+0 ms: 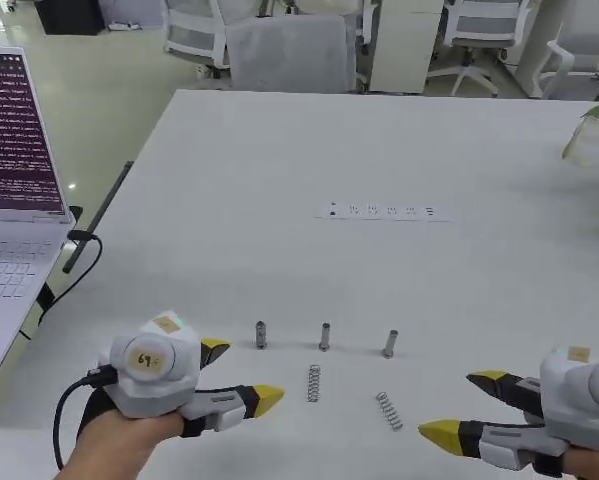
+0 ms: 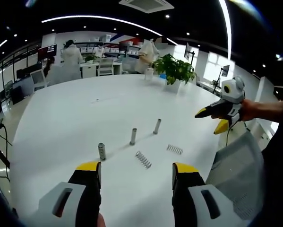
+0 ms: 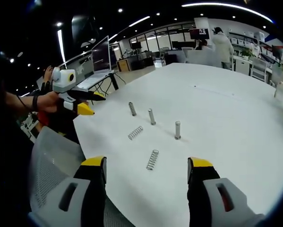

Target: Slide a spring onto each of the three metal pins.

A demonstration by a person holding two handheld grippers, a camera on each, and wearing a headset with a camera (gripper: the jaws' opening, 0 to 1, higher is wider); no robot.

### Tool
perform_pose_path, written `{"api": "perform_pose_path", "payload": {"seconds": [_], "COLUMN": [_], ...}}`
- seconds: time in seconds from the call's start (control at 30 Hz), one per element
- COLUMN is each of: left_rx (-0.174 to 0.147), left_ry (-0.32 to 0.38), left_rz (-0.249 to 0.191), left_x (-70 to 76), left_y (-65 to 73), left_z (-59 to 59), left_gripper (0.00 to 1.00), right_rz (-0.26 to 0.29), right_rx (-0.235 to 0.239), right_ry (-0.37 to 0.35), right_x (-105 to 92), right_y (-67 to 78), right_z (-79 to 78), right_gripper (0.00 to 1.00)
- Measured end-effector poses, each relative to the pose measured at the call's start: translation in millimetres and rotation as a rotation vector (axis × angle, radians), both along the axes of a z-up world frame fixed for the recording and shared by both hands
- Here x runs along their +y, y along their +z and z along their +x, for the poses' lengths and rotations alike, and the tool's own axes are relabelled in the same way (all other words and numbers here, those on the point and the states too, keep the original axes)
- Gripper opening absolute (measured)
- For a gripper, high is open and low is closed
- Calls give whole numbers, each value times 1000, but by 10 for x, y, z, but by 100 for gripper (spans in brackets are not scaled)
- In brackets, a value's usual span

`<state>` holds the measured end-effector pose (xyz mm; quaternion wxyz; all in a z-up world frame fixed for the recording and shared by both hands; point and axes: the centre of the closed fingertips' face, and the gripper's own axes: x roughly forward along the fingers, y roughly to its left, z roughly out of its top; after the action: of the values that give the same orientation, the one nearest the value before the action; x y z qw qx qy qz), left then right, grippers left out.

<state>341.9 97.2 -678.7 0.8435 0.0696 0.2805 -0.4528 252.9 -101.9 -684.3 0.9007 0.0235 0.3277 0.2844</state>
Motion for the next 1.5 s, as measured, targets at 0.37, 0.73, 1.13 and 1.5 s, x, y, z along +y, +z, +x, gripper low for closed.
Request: {"api": "perform_pose_path", "payload": {"seconds": [0.37, 0.73, 1.13, 1.5], "left_rx": [17, 45, 79, 122], "left_ry": [-44, -82, -85, -55], "left_rz": [18, 31, 30, 36], "left_x": [-243, -421, -551, -638], "left_y": [-151, -292, -469, -678], "left_z": [70, 123, 175, 205], "left_gripper": [55, 54, 53, 52], "right_rz": [6, 10, 22, 19], "right_rx": [0, 15, 20, 47], "right_ry": [-10, -29, -54, -41], "right_x": [-1, -8, -42, -41], "right_y": [-1, -5, 13, -41], "right_z": [-54, -101, -107, -157], "right_gripper": [71, 74, 76, 75]}}
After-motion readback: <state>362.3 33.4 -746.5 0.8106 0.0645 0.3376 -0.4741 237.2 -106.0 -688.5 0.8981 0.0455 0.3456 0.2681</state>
